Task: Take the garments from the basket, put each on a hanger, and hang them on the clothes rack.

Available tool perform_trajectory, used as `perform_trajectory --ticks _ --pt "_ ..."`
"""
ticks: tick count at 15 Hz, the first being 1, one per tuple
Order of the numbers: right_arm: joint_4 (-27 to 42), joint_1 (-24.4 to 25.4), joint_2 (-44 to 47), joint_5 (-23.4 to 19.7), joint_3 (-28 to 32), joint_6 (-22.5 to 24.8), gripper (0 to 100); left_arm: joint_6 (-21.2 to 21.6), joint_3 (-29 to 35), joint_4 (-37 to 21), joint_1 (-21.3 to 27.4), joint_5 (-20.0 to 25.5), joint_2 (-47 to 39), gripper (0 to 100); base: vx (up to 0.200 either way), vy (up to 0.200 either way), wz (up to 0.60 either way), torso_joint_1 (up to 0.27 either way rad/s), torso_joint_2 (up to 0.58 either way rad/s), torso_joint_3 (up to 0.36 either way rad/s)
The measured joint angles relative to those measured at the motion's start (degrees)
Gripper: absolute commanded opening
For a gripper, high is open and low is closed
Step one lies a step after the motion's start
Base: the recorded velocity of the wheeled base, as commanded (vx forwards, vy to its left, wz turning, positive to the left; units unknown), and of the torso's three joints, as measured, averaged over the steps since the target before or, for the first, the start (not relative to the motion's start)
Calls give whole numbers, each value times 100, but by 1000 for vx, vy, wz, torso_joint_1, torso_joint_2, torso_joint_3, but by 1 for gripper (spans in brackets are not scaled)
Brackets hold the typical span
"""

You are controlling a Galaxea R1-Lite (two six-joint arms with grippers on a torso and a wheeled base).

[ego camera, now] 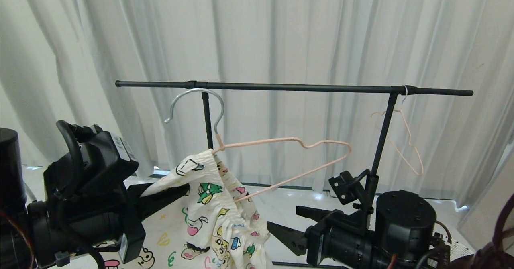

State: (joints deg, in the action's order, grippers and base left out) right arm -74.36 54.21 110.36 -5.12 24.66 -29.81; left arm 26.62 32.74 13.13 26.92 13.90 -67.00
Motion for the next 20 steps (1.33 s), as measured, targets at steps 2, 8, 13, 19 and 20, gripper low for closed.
perform_trajectory --ticks 2,8,13,19,20 --pt "7 -17 257 176 91 -2 100 0 66 0 117 0 -20 0 0 0 0 0 0 0" --pt "2 422 551 256 91 200 100 2 177 151 180 0 -207 0 0 0 0 0 0 0" --pt "-2 527 647 545 -72 382 100 33 182 573 177 -11 -458 0 0 0 0 0 0 0" --pt "-2 -733 664 790 -708 1397 100 57 -100 572 -46 -143 -474 0 0 0 0 0 0 0" --pt "-6 -1086 631 788 -757 1626 100 68 -172 567 -54 -143 -467 0 0 0 0 0 0 0"
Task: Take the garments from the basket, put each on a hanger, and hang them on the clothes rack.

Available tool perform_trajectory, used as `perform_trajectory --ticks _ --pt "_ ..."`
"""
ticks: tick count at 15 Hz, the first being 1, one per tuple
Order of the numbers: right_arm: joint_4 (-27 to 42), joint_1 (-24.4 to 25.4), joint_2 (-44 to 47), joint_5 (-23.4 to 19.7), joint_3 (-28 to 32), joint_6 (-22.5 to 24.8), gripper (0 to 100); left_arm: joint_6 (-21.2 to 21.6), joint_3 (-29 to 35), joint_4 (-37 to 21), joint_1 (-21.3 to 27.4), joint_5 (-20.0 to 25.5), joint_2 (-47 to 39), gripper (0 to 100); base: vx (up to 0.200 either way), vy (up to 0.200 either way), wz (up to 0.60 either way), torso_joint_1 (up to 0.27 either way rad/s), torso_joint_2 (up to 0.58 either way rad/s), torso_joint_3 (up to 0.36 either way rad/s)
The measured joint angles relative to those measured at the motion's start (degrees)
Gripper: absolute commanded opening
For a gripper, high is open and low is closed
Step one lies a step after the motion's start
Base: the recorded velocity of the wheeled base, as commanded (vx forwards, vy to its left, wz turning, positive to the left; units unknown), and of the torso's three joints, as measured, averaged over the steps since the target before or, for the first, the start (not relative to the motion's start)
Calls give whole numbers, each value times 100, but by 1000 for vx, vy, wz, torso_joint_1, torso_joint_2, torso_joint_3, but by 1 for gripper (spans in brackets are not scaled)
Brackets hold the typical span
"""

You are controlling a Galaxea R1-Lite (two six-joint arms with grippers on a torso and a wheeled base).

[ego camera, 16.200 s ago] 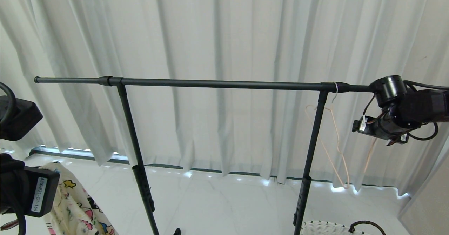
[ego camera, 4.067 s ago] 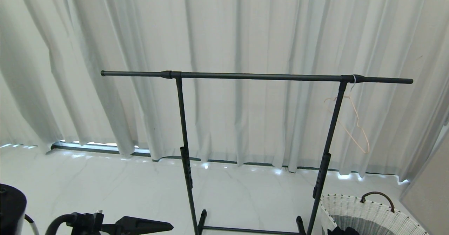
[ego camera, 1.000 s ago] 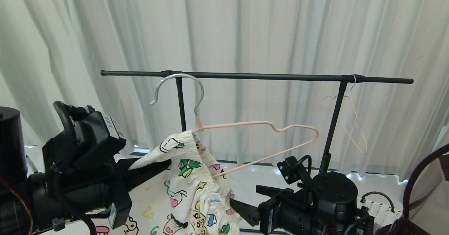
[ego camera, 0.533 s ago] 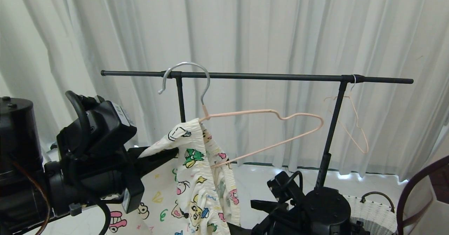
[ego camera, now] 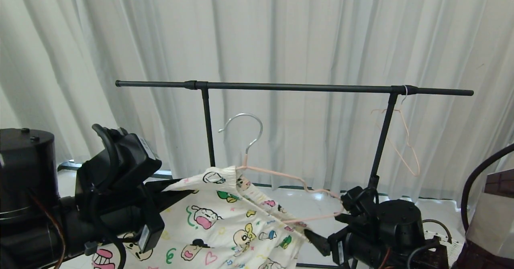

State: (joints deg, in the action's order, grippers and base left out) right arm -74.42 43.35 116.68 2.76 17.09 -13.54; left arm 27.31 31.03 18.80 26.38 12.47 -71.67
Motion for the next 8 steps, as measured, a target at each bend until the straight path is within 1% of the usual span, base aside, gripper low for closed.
perform_trajectory --ticks 2,3,5,6,8 --pt "0 -523 -105 0 -61 343 100 4 -193 9 -9 -10 -5 0 0 0 0 0 0 0" --pt "2 -673 -168 0 -91 433 100 6 -286 5 -15 -49 -11 0 0 0 0 0 0 0" --pt "6 -840 -271 0 -141 652 100 22 -413 11 -76 -156 -10 0 0 0 0 0 0 0" --pt "4 -896 -315 -2 -148 725 100 102 -501 11 -119 -243 1 0 0 0 0 0 0 0" --pt "11 -992 -397 -13 -148 853 100 425 -713 17 -152 -383 34 0 0 0 0 0 0 0"
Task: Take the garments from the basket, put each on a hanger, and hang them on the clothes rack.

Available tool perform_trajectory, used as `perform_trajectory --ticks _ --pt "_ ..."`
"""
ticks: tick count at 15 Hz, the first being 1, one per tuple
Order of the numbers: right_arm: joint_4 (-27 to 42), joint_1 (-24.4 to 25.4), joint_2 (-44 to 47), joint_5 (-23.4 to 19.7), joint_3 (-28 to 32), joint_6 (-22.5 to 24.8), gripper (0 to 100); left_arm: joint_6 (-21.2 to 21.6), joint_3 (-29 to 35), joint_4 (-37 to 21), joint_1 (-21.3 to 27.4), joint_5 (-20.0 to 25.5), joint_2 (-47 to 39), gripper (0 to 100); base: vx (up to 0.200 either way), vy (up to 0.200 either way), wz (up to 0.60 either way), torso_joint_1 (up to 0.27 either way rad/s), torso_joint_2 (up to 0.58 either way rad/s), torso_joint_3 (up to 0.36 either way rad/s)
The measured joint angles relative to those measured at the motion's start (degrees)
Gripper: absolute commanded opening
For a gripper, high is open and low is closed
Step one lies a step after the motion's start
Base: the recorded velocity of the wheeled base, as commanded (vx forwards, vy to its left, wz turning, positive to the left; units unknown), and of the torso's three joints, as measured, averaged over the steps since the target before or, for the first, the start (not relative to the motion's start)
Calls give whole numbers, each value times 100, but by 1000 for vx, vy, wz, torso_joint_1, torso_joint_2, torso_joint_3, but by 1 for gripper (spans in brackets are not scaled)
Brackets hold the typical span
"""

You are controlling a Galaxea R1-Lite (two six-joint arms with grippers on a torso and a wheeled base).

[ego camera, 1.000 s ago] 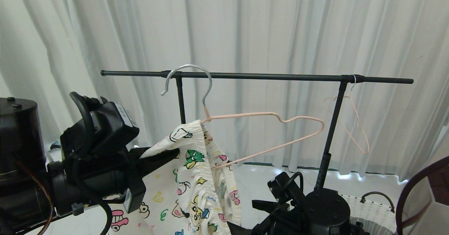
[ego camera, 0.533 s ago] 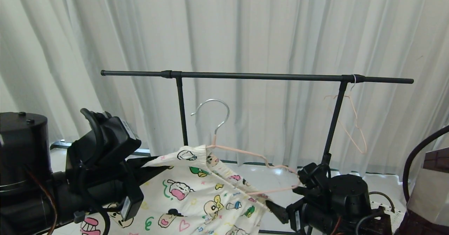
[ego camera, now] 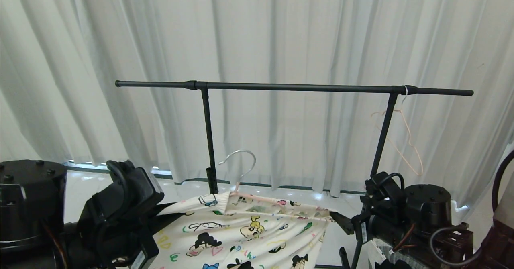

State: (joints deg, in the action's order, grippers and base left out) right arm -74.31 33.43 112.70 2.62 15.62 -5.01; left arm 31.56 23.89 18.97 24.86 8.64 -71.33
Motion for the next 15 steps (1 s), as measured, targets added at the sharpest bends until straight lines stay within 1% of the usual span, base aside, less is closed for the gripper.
perform_trajectory --ticks 1,3,4,5,6,7,8,10,11,13,14,15 --pt "6 -55 -63 -16 -2 69 100 196 -179 -4 -11 -46 0 0 0 0 0 0 0 0" --pt "145 -96 -243 -112 12 190 100 304 -386 2 -11 -77 -102 0 0 0 0 0 0 0" --pt "312 -102 -369 -224 28 228 100 308 -406 90 -11 -110 -202 0 0 0 0 0 0 0" --pt "613 -107 -586 -388 72 266 100 297 -386 355 -9 -191 -364 0 0 0 0 0 0 0" --pt "1033 -110 -842 -549 146 288 100 282 -315 783 -9 -328 -541 0 0 0 0 0 0 0" --pt "1631 -112 -1148 -716 304 299 100 268 -267 1159 -5 -438 -747 0 0 0 0 0 0 0" --pt "2300 -112 -1456 -896 561 302 100 260 -221 1519 6 -508 -951 0 0 0 0 0 0 0" --pt "3701 -112 -2092 -1289 1228 313 100 185 -190 1932 133 -550 -1348 0 0 0 0 0 0 0" --pt "4229 -112 -2374 -1445 1508 321 100 43 -182 2159 204 -556 -1514 0 0 0 0 0 0 0" --pt "5402 -101 -2940 -1764 1952 332 100 -450 -177 2818 383 -553 -1818 0 0 0 0 0 0 0" --pt "5839 -102 -3170 -1931 2143 406 100 -578 -193 2912 474 -552 -1914 0 0 0 0 0 0 0" --pt "6156 -102 -3344 -2199 2294 686 100 -745 -199 3044 631 -553 -1980 0 0 0 0 0 0 0"
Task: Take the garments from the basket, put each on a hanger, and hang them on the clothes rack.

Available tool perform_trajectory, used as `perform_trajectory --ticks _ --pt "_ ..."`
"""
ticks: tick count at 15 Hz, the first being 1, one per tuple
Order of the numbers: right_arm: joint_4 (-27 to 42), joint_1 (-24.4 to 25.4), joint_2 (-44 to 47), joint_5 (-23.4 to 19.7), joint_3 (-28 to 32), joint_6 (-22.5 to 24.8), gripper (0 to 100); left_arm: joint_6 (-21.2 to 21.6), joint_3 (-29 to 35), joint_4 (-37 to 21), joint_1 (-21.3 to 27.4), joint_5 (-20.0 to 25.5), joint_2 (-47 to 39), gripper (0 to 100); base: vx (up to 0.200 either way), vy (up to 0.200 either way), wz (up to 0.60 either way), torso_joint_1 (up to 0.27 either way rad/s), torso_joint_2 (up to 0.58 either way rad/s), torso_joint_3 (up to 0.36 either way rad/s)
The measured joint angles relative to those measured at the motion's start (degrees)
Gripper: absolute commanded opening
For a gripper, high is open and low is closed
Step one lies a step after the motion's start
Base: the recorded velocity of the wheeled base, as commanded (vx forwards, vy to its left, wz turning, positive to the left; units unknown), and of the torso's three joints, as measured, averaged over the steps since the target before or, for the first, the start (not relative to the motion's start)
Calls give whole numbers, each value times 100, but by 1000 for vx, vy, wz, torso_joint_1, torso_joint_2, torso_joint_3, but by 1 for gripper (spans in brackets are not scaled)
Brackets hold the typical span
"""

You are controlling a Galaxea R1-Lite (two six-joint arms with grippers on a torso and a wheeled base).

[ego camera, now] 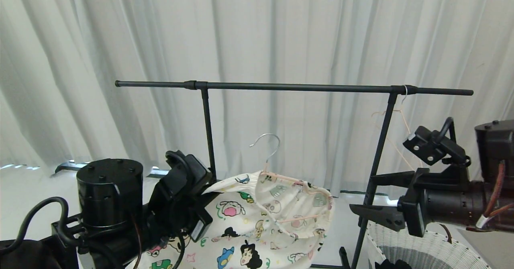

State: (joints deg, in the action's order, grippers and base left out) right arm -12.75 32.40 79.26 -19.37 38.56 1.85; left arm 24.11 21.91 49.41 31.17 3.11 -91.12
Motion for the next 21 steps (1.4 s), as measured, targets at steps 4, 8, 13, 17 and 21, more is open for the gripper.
perform_trajectory --ticks 4,8,13,17,21 --pt "714 185 -168 -575 397 1145 100 -241 -35 585 703 6 -184 0 0 0 0 0 0 0" --pt "950 560 144 -679 577 1686 100 -158 -341 1486 1001 -11 -389 0 0 0 0 0 0 0" --pt "1232 662 824 -681 945 2349 100 40 -870 2126 1176 -5 -446 0 0 0 0 0 0 0" --pt "1365 701 1313 -608 1158 2609 100 40 -896 2126 1270 11 -449 0 0 0 0 0 0 0" --pt "1452 725 1486 -433 1158 2606 100 29 -885 2143 1295 12 -449 0 0 0 0 0 0 0"
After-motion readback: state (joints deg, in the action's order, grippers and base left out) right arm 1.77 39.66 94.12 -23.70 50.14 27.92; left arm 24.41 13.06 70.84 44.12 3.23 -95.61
